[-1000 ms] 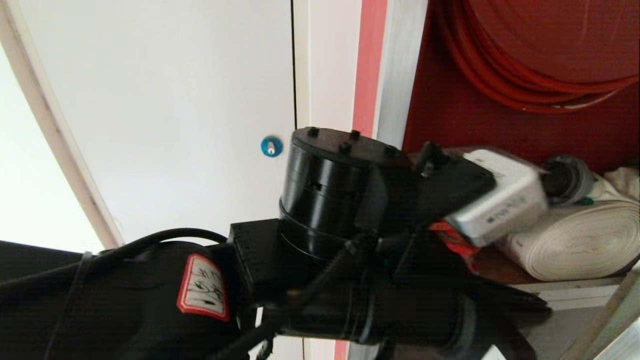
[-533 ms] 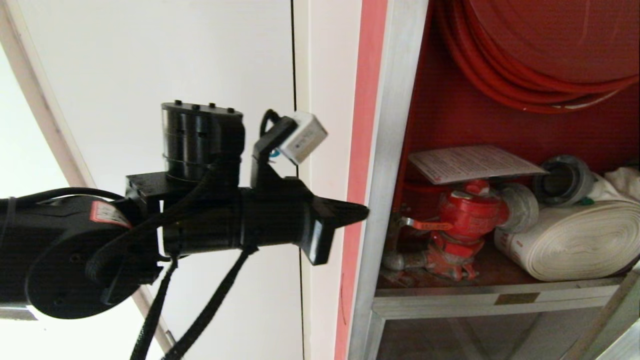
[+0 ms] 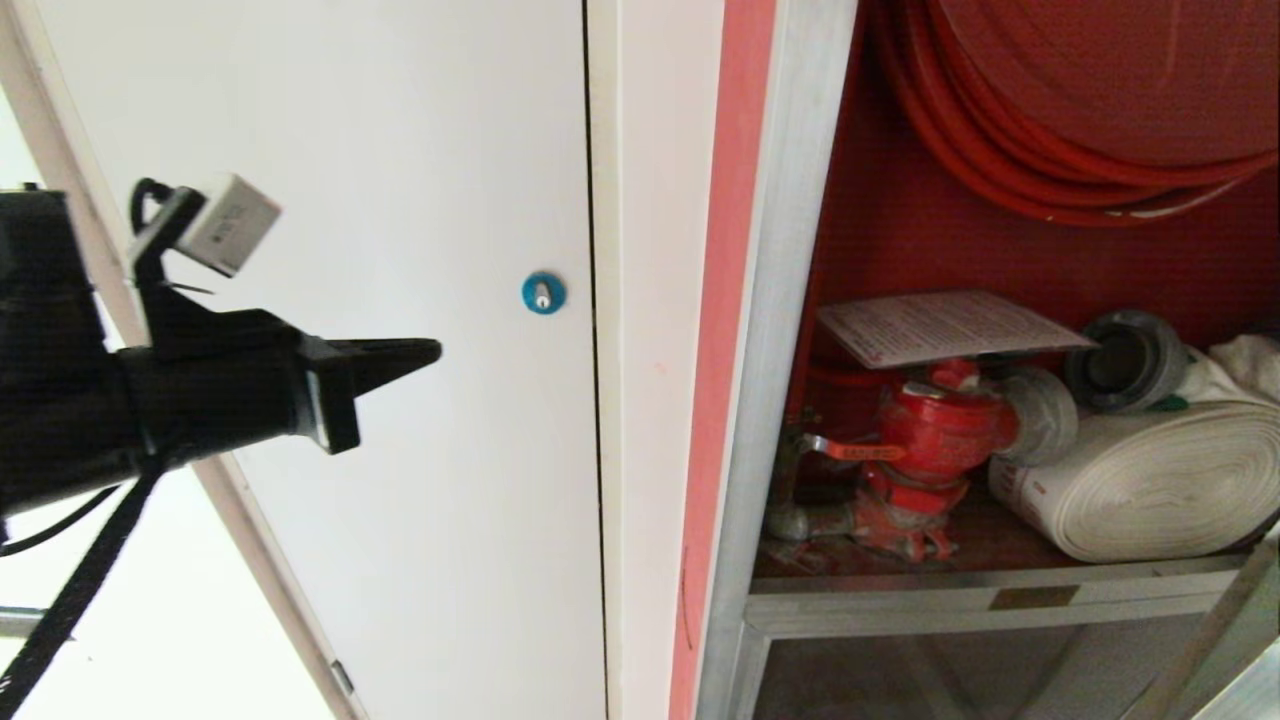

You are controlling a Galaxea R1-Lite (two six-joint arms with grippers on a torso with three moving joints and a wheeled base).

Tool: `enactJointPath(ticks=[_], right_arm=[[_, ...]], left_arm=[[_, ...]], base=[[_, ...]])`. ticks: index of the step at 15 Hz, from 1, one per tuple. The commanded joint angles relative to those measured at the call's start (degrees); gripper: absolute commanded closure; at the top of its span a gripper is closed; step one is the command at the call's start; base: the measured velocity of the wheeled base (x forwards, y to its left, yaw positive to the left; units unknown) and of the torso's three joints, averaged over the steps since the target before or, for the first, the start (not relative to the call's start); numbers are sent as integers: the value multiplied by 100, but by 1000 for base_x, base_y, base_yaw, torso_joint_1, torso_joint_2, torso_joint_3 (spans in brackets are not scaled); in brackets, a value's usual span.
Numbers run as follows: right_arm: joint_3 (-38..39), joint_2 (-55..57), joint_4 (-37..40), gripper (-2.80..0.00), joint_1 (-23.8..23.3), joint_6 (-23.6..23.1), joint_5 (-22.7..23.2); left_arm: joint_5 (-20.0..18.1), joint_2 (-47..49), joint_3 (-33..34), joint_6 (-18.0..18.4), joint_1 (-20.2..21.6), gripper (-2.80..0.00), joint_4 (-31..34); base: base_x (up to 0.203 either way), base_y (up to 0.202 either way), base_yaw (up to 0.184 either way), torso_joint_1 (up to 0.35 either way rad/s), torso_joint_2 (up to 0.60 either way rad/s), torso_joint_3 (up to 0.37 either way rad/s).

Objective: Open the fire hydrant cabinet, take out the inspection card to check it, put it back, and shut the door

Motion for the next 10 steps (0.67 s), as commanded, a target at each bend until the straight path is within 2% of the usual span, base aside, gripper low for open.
enactJointPath(ticks=[1, 3, 4, 10], right_arm=[[0, -10, -1, 0, 0, -3, 2], [0, -10, 7, 0, 0, -3, 2], [0, -10, 5, 0, 0, -3, 2], [0, -10, -1, 0, 0, -3, 2]], left_arm=[[-14, -1047, 484, -17, 852, 0, -16], [-14, -1652, 951, -38, 1321, 0, -16], [-11, -1954, 1146, -41, 1397, 0, -15], [11, -4229, 2212, -75, 1483, 0, 33]], base=[[0, 0, 0, 0, 0, 0], [0, 0, 0, 0, 0, 0], [0, 0, 0, 0, 0, 0], [0, 0, 0, 0, 0, 0]])
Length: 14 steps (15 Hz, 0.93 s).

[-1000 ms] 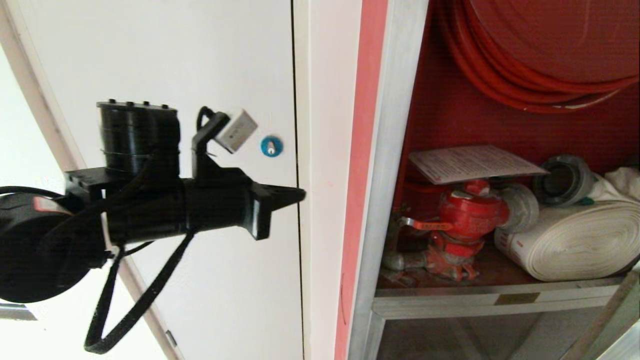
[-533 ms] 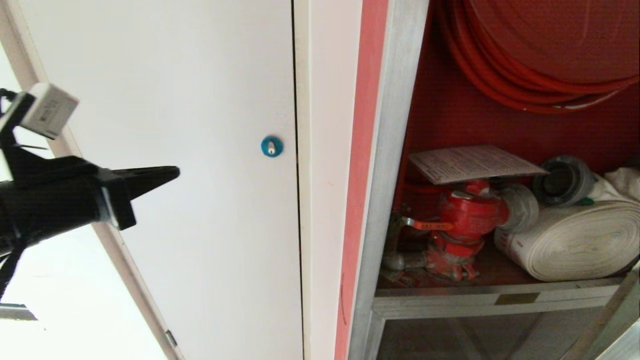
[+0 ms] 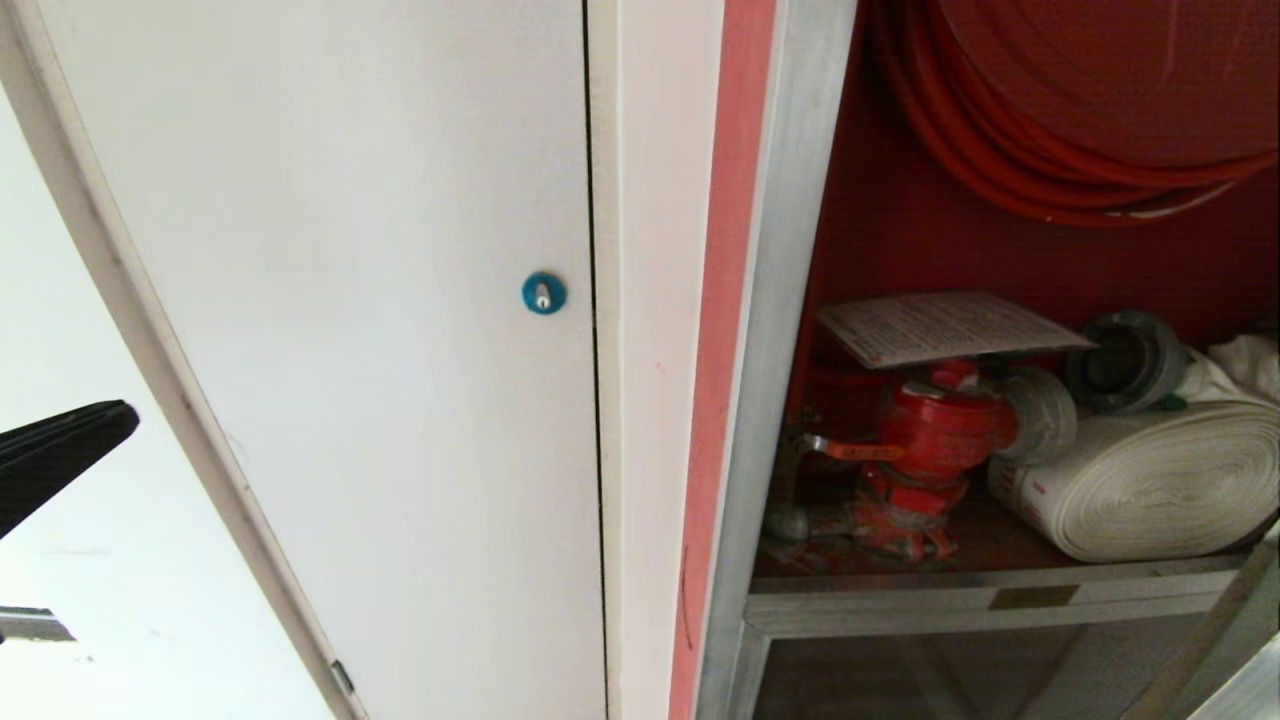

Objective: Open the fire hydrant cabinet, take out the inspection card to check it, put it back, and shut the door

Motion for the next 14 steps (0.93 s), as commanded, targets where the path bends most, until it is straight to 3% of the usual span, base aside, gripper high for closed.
enactJointPath(ticks=[1, 7, 10, 14], right_arm=[[0, -10, -1, 0, -2, -2, 3], [0, -10, -1, 0, -2, -2, 3], [0, -10, 6, 0, -2, -2, 3], [0, -10, -3, 0, -2, -2, 3]], left_arm=[[-3, -1323, 508, -8, 17, 0, 16], [214, -3376, 1736, -31, 14, 0, 118], [657, -4383, 2073, -31, -18, 0, 882], [2086, -4436, 2635, 121, -33, 0, 1238]], base=[[0, 0, 0, 0, 0, 0], [0, 0, 0, 0, 0, 0], [0, 0, 0, 0, 0, 0], [0, 0, 0, 0, 0, 0]])
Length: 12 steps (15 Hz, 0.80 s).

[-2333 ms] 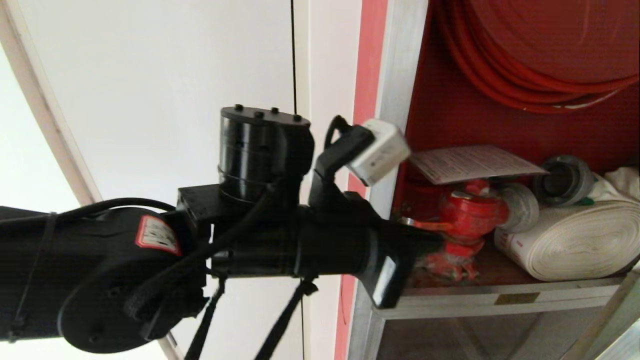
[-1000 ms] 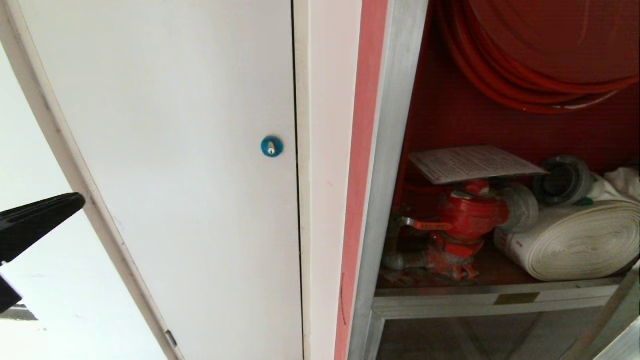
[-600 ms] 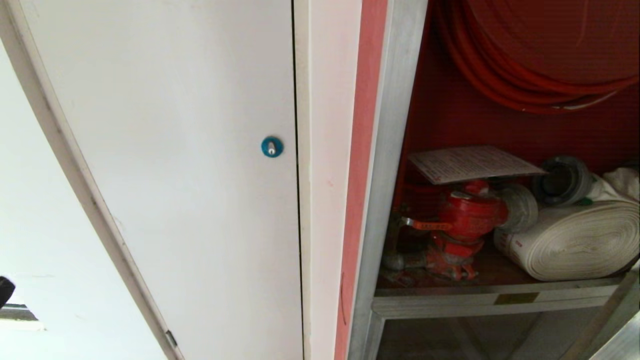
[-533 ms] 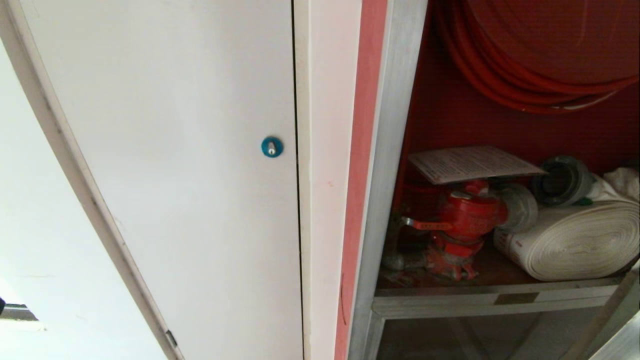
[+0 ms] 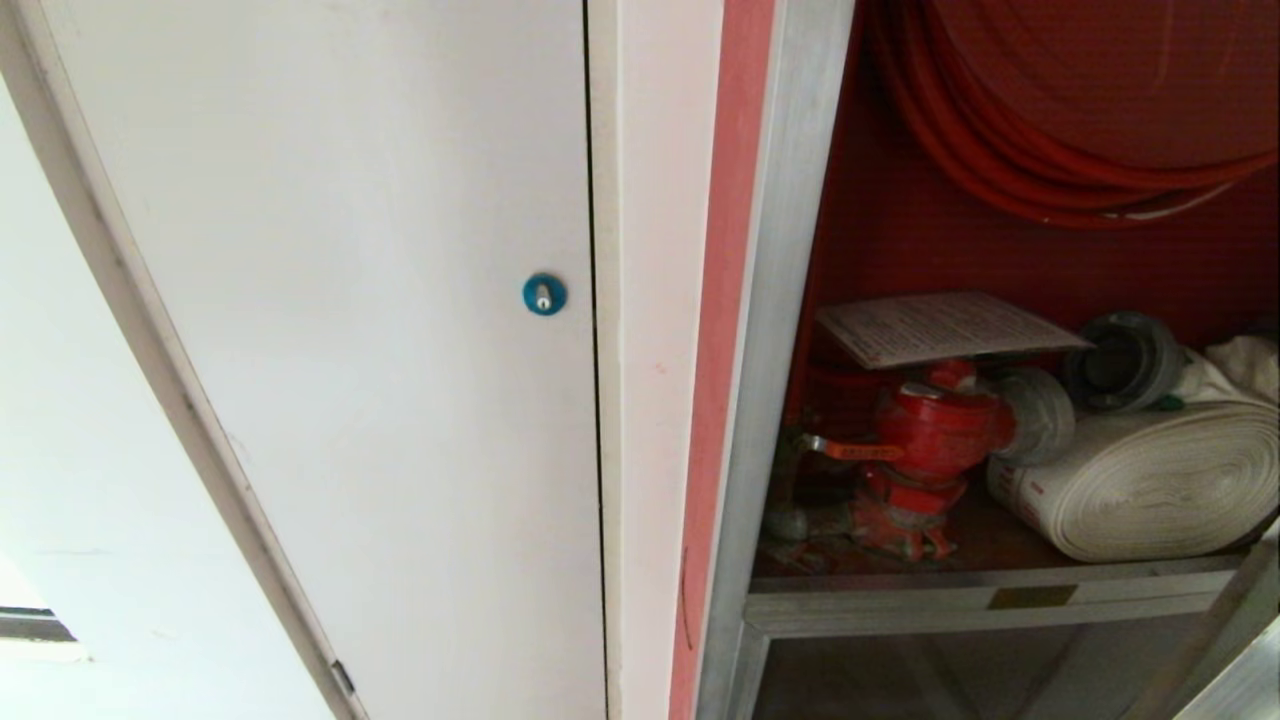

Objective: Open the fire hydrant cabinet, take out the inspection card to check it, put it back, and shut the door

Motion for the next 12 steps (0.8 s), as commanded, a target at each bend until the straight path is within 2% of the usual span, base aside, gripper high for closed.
enactJointPath(ticks=[1, 2, 5, 8, 12], right_arm=[[0, -10, 1, 0, 0, -4, 5], [0, -8, -1, 0, 0, -4, 5], [0, -10, -2, 0, 0, -4, 5], [0, -1, -2, 0, 0, -4, 5], [0, -10, -2, 0, 0, -4, 5]], left_arm=[[481, -141, 342, 224, -3, 0, -11], [530, -141, 437, 424, -3, 0, 73], [571, -141, 443, 474, -3, 0, 197], [619, -141, 443, 464, -3, 0, 1067], [730, -141, 443, 150, -3, 0, 1053]], base=[[0, 0, 0, 0, 0, 0], [0, 0, 0, 0, 0, 0], [0, 0, 0, 0, 0, 0], [0, 0, 0, 0, 0, 0], [0, 0, 0, 0, 0, 0]])
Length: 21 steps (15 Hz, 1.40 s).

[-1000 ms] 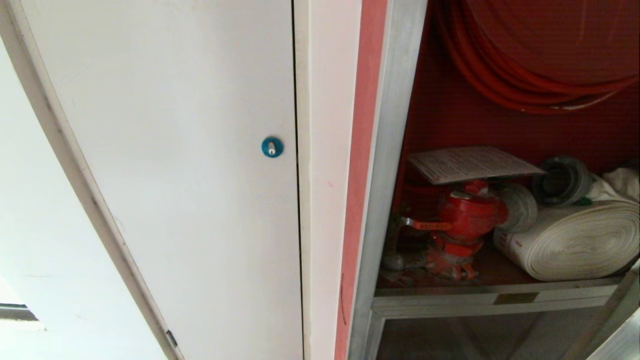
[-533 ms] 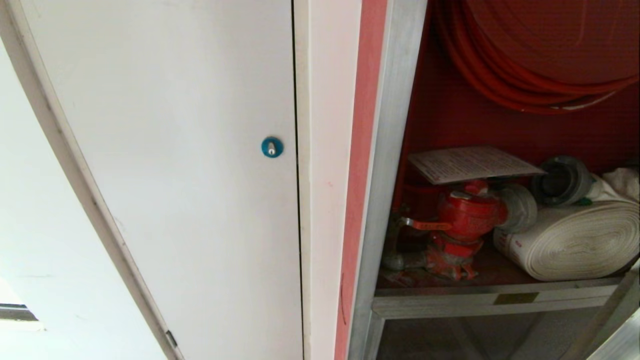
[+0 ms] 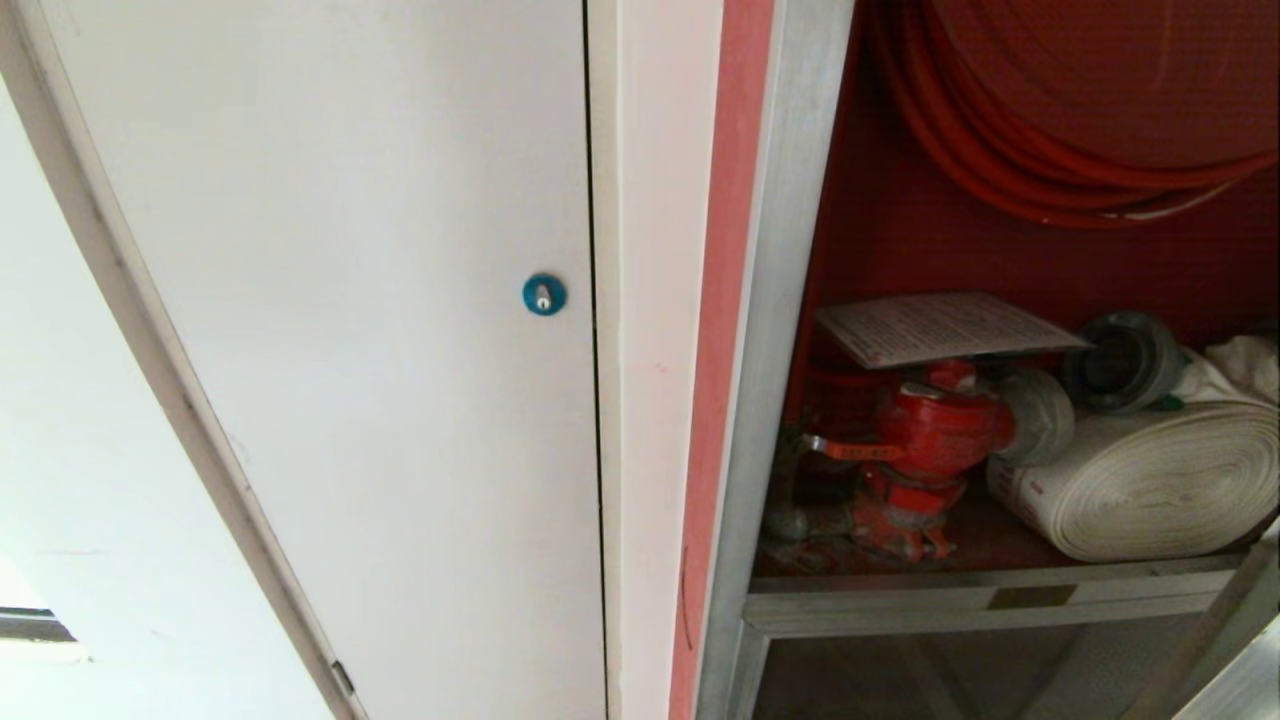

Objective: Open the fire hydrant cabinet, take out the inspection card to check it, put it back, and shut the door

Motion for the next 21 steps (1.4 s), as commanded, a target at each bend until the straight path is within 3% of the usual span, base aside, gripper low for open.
enactJointPath(ticks=[1, 17, 21], right_arm=[[0, -10, -1, 0, 0, -5, 5], [0, -10, 8, 0, 0, -5, 5], [0, -7, -1, 0, 0, -5, 5]], left_arm=[[47, 11, 44, -104, 2, 0, -5], [47, 11, 44, -132, 2, 0, -5], [47, 11, 44, -132, 2, 0, -5]], base=[[0, 0, 0, 0, 0, 0], [0, 0, 0, 0, 0, 0], [-167, 0, 0, 3, 3, 3]])
